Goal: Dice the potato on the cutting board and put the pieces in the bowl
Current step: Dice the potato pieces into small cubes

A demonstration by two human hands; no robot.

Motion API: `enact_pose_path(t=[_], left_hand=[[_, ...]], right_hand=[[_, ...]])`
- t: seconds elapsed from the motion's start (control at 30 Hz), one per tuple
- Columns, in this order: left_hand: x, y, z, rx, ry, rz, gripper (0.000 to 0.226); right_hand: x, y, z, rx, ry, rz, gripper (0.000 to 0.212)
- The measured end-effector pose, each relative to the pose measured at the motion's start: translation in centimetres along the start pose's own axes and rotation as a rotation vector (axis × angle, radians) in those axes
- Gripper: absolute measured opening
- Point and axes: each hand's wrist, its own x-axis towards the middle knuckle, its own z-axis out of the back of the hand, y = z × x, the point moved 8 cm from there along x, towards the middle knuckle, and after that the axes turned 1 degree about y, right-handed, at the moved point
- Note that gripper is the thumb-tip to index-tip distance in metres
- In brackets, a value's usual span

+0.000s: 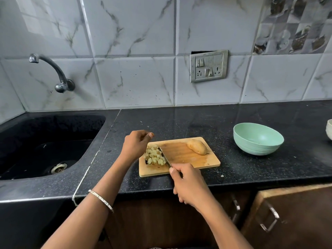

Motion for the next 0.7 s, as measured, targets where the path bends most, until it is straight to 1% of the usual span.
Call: enact_pose_path(t=[0.17, 0.27, 0.37, 0.43, 0.53, 0.57, 0.63, 0.7], left_hand=[[-0.5, 0.2, 0.4, -0.004, 0.015, 0.019, 0.027], [-0.5, 0.4, 0.3, -0.025, 0.025, 0.035, 0.026], [-0.5, 0.3, 0.0, -0.013, 0.058, 0.045, 0.024], [-0.6, -0.5, -0.5, 0.008, 0.115, -0.027, 0.022], [-1.3, -2.6, -1.9, 0.17, 0.254, -0.283, 0.038], [-1.5, -3.1, -2.3, 0.217, 0.285, -0.337, 0.04], [-1.6, -3.6, -2.8, 0.313, 0.307, -0.372, 0.035], [-1.3, -3.7, -3.0, 0.416, 0.294, -0.382, 0.027]], right_hand=[[-0.1, 0.2, 0.7, -0.002, -0.022, 0.006, 0.032], [-0.1, 0.2, 1.9, -0.001, -0.042, 0.024, 0.035], [0.0, 0.0, 2.2, 0.004, -0.022, 0.017, 0.038], [0.1, -0.2, 2.2, 0.037, -0.005, 0.009, 0.039], [0.2, -0.1, 2.2, 0.024, 0.01, 0.026, 0.039], [0.2, 0.0, 2.2, 0.011, 0.014, 0.035, 0.039], [0.4, 0.1, 2.5, -0.011, 0.018, 0.047, 0.039], [0.6, 0.1, 2.9, -0.007, 0.023, 0.054, 0.037]])
